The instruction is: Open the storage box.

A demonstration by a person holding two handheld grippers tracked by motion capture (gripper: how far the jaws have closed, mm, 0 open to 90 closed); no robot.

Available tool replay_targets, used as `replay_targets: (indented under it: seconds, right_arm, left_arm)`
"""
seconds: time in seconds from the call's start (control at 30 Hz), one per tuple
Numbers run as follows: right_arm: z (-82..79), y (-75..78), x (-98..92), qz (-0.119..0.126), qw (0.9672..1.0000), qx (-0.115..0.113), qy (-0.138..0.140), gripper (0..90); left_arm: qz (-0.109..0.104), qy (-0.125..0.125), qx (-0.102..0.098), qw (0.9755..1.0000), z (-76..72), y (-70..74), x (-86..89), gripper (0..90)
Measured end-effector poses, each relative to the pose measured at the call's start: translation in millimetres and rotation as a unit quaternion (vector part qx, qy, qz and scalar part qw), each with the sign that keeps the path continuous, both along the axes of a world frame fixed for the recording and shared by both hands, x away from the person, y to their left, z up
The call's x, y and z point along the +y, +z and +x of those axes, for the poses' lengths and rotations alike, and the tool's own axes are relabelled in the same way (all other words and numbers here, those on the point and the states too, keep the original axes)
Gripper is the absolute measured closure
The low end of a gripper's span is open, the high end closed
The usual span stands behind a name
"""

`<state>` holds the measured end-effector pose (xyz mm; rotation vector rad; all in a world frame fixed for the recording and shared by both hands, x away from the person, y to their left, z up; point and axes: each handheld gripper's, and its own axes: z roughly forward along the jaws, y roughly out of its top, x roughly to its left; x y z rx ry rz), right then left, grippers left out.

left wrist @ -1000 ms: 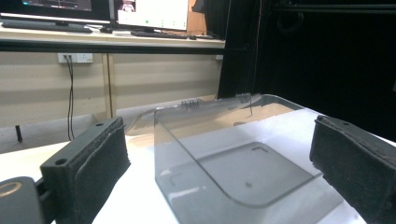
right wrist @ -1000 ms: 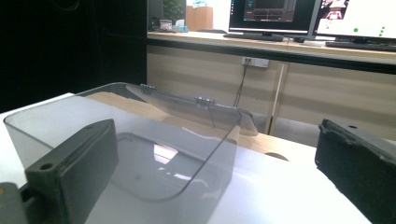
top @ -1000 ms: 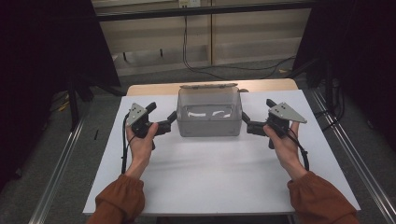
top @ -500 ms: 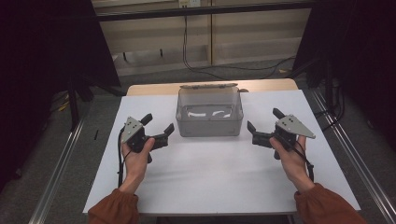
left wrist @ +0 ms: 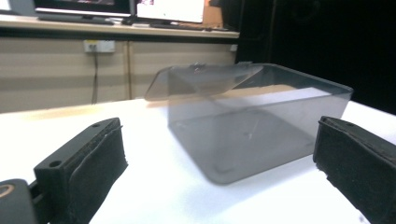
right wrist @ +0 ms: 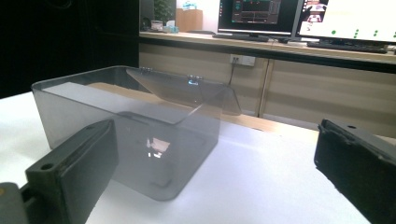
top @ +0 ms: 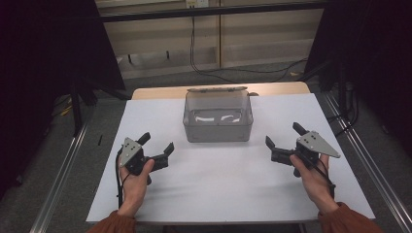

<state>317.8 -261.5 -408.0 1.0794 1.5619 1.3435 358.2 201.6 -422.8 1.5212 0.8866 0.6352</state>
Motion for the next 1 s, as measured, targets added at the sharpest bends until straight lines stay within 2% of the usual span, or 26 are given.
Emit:
replay_targets:
  seconds: [0.03,0.13,0.23,0.4,0.6,0.67,0.73,0.8,0.9,1.0]
  right_arm:
    - [-2.2,-0.5,-1.1,0.001,1.0000,0.000,-0.001,0.0]
    - [-8.8,-2.3,-5.6,0.001,1.0000,0.000,-0.005,0.0]
    - [-16.2,-7.6,-10.4,-0.004,0.9999,0.005,-0.013,0.0]
    - [-26.6,-13.7,-17.6,0.000,0.9997,0.012,-0.023,0.0]
    - [-40.3,-23.7,-21.3,-0.011,0.9994,0.024,-0.023,0.0]
    - [-45.7,-27.3,-24.0,-0.009,0.9992,0.029,-0.024,0.0]
    - [-50.8,-29.5,-26.7,-0.010,0.9991,0.030,-0.028,0.2]
    - [-55.2,-32.5,-28.8,-0.006,0.9990,0.032,-0.032,0.2]
    - [-54.2,-33.5,-30.6,-0.001,0.9988,0.035,-0.033,0.0]
    - [-51.4,-34.1,-30.1,0.000,0.9990,0.034,-0.030,0.0]
  left_arm:
    - [0.005,0.002,0.003,1.0000,-1.7,-0.1,1.7,2.1]
    - [0.004,0.004,-0.001,1.0000,-8.0,-0.9,3.8,2.1]
    - [0.006,0.010,0.004,0.9999,-16.1,-2.0,5.5,2.2]
    - [0.020,0.005,0.002,0.9998,-29.2,-4.0,8.3,2.3]
    - [0.017,0.011,0.000,0.9998,-43.9,-5.1,14.8,2.3]
    - [0.016,0.016,0.004,0.9997,-45.7,-7.1,16.5,2.3]
    - [0.009,0.029,0.015,0.9994,-47.3,-8.5,19.0,2.3]
    - [0.011,0.044,0.018,0.9988,-49.1,-10.9,20.3,2.3]
    - [0.003,0.030,0.028,0.9992,-46.4,-11.9,20.0,2.8]
    - [0.014,0.031,0.031,0.9989,-43.7,-12.3,21.0,3.1]
